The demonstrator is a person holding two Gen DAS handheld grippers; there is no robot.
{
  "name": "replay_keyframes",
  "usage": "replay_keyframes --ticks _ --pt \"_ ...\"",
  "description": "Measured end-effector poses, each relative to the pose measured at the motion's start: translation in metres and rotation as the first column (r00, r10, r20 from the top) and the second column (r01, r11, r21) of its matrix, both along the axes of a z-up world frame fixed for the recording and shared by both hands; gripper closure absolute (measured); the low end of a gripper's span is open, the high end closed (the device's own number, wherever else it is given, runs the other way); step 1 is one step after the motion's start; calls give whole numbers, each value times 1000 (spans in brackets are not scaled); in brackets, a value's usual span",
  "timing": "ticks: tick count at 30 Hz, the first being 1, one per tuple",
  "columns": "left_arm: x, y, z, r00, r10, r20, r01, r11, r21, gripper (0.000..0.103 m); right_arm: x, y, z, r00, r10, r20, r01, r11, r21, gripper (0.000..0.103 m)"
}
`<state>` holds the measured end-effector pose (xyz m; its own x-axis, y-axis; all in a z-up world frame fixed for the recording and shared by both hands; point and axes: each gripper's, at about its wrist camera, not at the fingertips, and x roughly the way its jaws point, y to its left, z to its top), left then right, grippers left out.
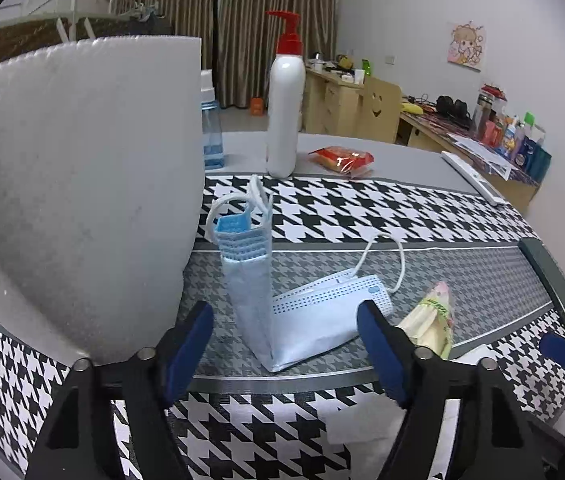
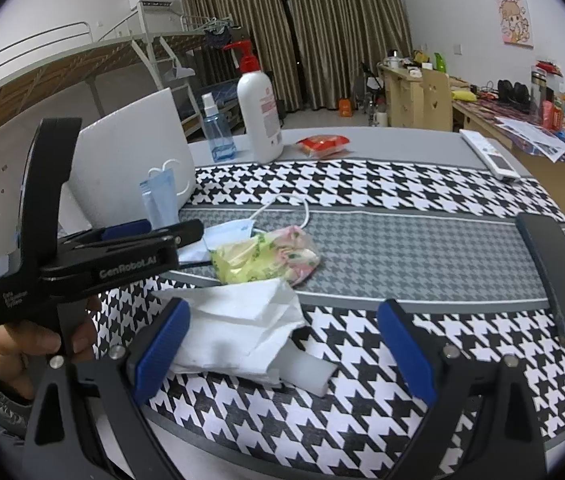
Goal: Organize soft objects
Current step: 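Move the left tool to the blue face mask while the right tool approaches the white tissue, then close the left tool on the blue mask while the right tool grasps the white tissue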
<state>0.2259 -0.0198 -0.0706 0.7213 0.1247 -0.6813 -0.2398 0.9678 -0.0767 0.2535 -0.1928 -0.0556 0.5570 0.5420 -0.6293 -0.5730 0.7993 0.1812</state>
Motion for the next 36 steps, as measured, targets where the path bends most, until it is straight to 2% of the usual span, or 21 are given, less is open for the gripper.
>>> replay_keyframes --ticks 5,10,12,18,21,25,29,36 --pt "1 -2 -4 1000 -16 -15 16 1000 -3 45 2 6 -3 1000 18 -13 -18 1000 -6 6" --pt "2 0 -6 1000 -13 -22 13 1000 -4 62 1 13 -6 999 38 -26 -39 999 -16 6" --pt "3 2 -8 1000 -7 -30 7 1000 -8 65 1 15 -8 998 46 -31 -47 999 -21 6" --pt "7 2 -8 999 -5 -46 5 1000 -3 87 3 20 -14 996 65 -62 -66 998 -15 6" --pt "7 3 -9 999 -1 -48 1 1000 -5 92 3 23 -18 994 73 -81 -75 997 -19 6" --pt "6 3 -7 999 -4 -42 4 1000 -9 93 0 27 -21 992 82 -92 -85 996 -32 8" --pt "5 2 -5 999 -10 -36 10 1000 -11 93 -1 29 -23 989 97 -108 -101 994 -40 26" --pt "2 2 -4 999 -16 -30 16 1000 -13 93 3 21 -26 992 38 -117 -46 997 -64 54"
